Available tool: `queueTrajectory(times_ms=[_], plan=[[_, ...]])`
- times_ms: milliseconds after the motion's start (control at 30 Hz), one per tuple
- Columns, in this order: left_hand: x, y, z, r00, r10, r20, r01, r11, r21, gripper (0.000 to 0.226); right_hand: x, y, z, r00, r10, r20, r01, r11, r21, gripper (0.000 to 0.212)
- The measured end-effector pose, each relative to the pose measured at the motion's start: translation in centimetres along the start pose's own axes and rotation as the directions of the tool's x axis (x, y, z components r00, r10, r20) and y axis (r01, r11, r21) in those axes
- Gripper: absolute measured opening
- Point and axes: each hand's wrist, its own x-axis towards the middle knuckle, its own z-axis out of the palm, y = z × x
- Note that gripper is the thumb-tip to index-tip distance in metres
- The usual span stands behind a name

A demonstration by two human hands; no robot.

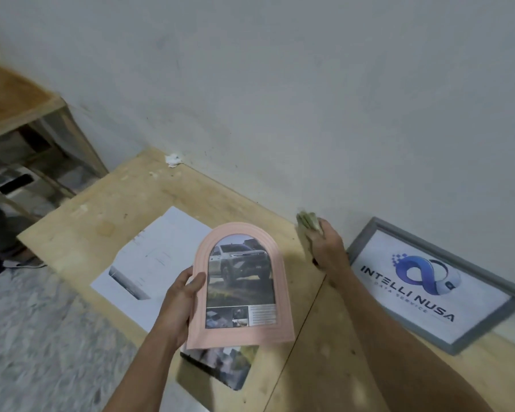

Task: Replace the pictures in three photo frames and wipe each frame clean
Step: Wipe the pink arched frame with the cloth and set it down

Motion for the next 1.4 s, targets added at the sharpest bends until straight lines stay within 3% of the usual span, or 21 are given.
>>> queueTrajectory(times_ms=[67,167,233,300,367,433,567,700,767,833,900,1000,1133,1200,1300,1333,1400], plan=[[-1.2,0.3,0.0,0.999,0.032,0.027,-0.032,0.999,0.018,0.023,-1.7,-2.8,-0.8,0.972,-0.234,0.033,0.236,0.963,-0.126,0.031],[-4.1,1.4,-0.4,0.989,0.1,0.11,-0.103,0.994,0.026,0.024,-4.9,-6.7,-0.7,0.805,-0.584,0.103,0.574,0.724,-0.383,0.042],[-5.6,2.3,-0.6,0.98,0.155,0.129,-0.16,0.987,0.033,0.024,-6.7,-8.6,-0.1,0.698,-0.686,0.206,0.654,0.492,-0.575,0.046],[-7.1,3.1,-1.3,0.971,0.211,0.117,-0.213,0.977,0.005,0.026,-9.2,-10.0,0.2,0.625,-0.735,0.262,0.67,0.333,-0.663,0.051],[-8.8,3.9,-2.0,0.964,0.253,0.078,-0.25,0.967,-0.047,0.03,-12.2,-10.4,-0.1,0.551,-0.787,0.277,0.687,0.24,-0.686,0.052],[-10.7,5.0,-3.1,0.954,0.294,0.066,-0.287,0.954,-0.091,0.029,-16.0,-10.2,-0.4,0.522,-0.8,0.296,0.697,0.2,-0.689,0.052],[-13.2,6.2,-3.9,0.946,0.321,0.042,-0.316,0.944,-0.099,0.034,-22.5,-8.3,-1.1,0.575,-0.707,0.411,0.744,0.244,-0.622,0.042],[-15.1,6.3,-4.2,0.935,0.353,0.039,-0.349,0.933,-0.086,0.027,-25.6,-9.8,-2.4,0.665,-0.492,0.562,0.747,0.412,-0.523,0.044],[-16.0,6.2,-4.1,0.926,0.374,0.052,-0.369,0.926,-0.083,0.027,-25.8,-12.7,-3.4,0.719,-0.484,0.499,0.691,0.575,-0.439,0.044],[-16.7,6.4,-3.9,0.908,0.408,0.09,-0.405,0.913,-0.057,0.033,-24.5,-16.0,-4.5,0.761,-0.591,0.267,0.646,0.659,-0.385,0.046],[-17.4,6.8,-3.3,0.883,0.454,0.121,-0.452,0.891,-0.047,0.033,-22.7,-19.1,-4.8,0.673,-0.729,0.123,0.688,0.556,-0.466,0.053],[-18.2,8.1,-2.6,0.847,0.52,0.111,-0.495,0.848,-0.189,0.032,-22.5,-20.9,-3.5,0.58,-0.795,0.178,0.708,0.384,-0.593,0.064],[-18.1,10.4,-4.1,0.833,0.553,0.022,-0.527,0.805,-0.271,0.031,-25.9,-17.7,-1.6,0.49,-0.817,0.305,0.813,0.301,-0.499,0.064],[-18.0,11.1,-5.3,0.827,0.563,-0.007,-0.543,0.795,-0.27,0.031,-27.6,-16.9,-1.7,0.495,-0.754,0.432,0.847,0.308,-0.434,0.055],[-18.1,11.1,-6.0,0.823,0.567,0.02,-0.543,0.797,-0.265,0.032,-28.5,-19.1,-3.0,0.566,-0.654,0.501,0.824,0.465,-0.323,0.049],[-18.3,10.9,-5.9,0.825,0.563,0.049,-0.532,0.802,-0.271,0.033,-28.3,-20.7,-3.4,0.595,-0.675,0.436,0.802,0.53,-0.274,0.049],[-18.8,10.7,-5.2,0.822,0.559,0.107,-0.512,0.809,-0.289,0.033,-26.4,-23.8,-3.9,0.578,-0.799,0.163,0.803,0.522,-0.289,0.05]])
